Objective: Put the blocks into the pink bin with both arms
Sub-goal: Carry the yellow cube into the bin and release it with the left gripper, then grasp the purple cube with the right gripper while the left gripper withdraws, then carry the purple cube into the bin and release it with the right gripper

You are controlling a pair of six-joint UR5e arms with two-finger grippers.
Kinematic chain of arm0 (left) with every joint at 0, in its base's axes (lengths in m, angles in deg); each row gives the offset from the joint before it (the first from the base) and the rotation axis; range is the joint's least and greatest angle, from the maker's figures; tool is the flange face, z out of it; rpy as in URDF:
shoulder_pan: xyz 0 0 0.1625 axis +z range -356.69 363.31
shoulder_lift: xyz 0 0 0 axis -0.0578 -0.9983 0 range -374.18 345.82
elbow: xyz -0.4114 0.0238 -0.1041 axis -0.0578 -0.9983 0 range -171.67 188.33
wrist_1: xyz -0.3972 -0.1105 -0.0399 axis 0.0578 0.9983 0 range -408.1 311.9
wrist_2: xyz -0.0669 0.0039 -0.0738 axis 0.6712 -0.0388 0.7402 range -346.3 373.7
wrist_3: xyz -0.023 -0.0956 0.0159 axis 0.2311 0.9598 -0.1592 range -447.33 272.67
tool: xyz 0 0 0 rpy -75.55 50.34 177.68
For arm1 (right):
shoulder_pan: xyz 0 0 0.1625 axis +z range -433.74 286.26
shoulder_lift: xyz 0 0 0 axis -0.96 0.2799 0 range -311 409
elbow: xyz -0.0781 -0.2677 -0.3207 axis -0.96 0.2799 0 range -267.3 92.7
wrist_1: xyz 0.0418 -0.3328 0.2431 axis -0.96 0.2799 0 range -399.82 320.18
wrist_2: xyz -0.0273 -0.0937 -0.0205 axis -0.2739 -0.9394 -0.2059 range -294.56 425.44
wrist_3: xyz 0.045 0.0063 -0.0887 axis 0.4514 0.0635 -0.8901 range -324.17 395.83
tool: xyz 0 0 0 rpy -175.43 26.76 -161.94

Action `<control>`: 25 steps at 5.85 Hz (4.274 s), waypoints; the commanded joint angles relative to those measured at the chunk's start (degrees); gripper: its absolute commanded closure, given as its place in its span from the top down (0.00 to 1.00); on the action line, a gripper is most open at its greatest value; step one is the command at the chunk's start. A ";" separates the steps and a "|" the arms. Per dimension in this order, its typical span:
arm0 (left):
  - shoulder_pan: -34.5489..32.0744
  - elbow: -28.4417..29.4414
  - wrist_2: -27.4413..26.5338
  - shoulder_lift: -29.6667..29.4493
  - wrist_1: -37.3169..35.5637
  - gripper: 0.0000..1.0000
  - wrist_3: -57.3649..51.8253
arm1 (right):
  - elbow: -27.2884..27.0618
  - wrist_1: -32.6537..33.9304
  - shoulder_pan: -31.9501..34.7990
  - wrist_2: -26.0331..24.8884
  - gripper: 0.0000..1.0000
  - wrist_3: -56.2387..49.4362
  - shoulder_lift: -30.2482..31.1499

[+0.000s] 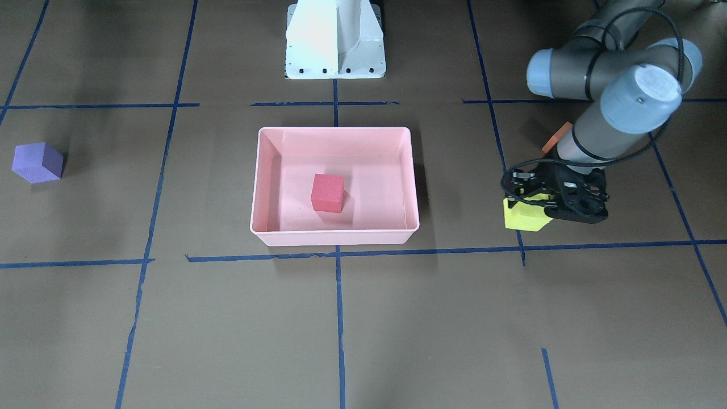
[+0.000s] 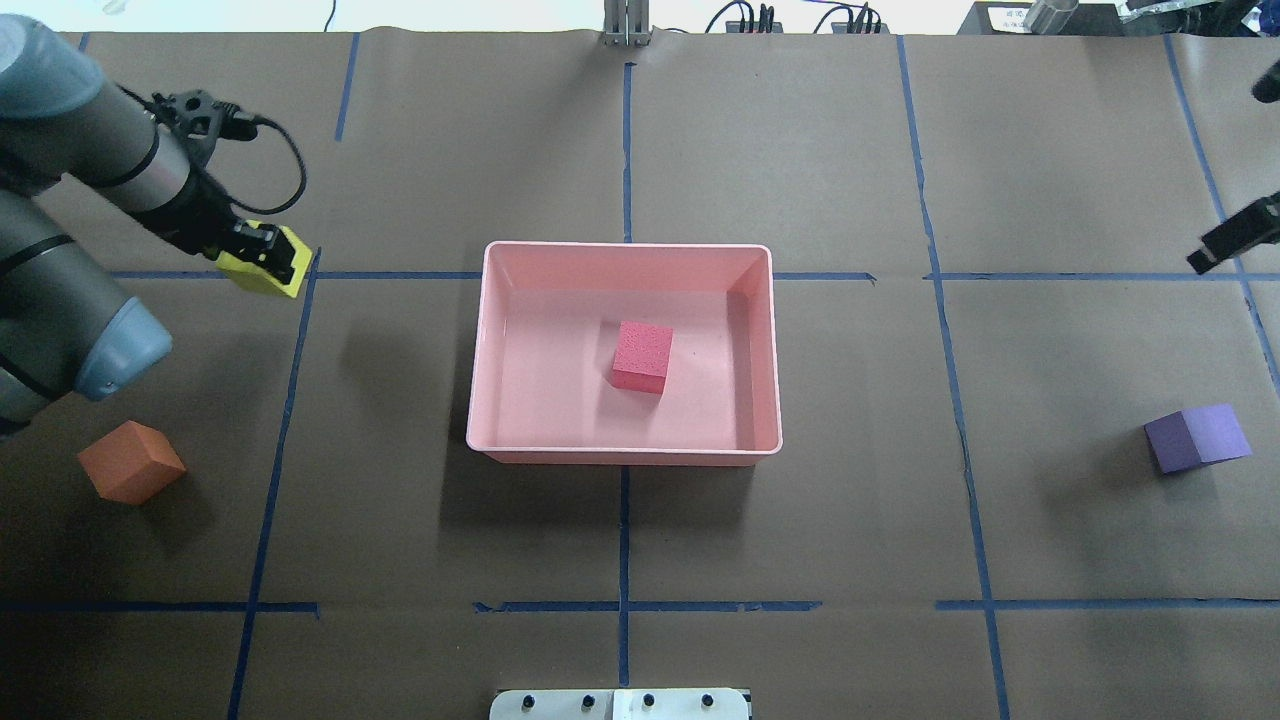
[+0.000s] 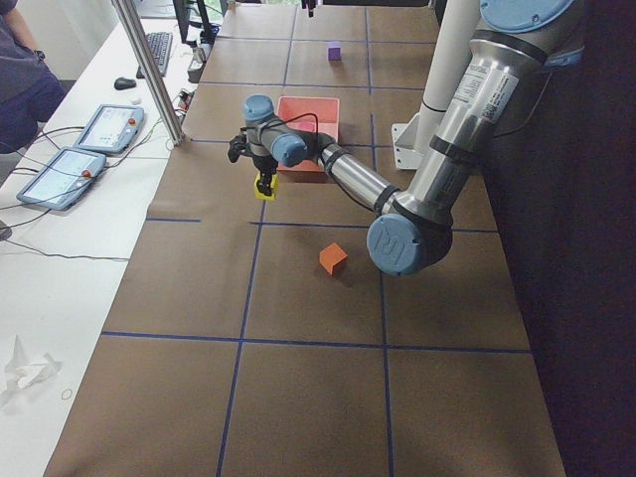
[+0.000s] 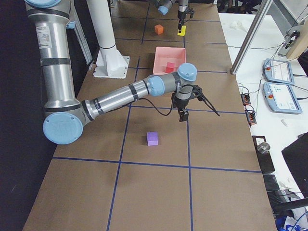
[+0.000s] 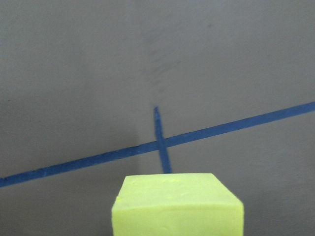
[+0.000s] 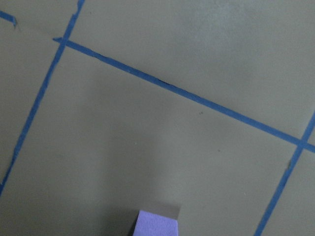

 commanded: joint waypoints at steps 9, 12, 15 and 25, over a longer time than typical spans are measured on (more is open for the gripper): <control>18.27 -1.66 -14.84 -12.41 -3.19 1.00 25.42 | 7.10 -51.10 -20.35 -10.88 1.00 39.71 19.54; 18.27 -1.75 -14.93 -12.24 -3.19 1.00 25.43 | 12.36 -51.10 -22.90 -12.37 1.00 39.62 16.04; 18.27 -1.75 -14.84 -12.15 -3.10 1.00 25.42 | 12.64 -50.31 -24.14 -12.37 0.45 39.80 15.49; 0.45 -22.55 -6.59 26.11 -2.50 1.00 -22.53 | -0.38 3.12 -40.81 -18.77 0.27 79.65 -37.56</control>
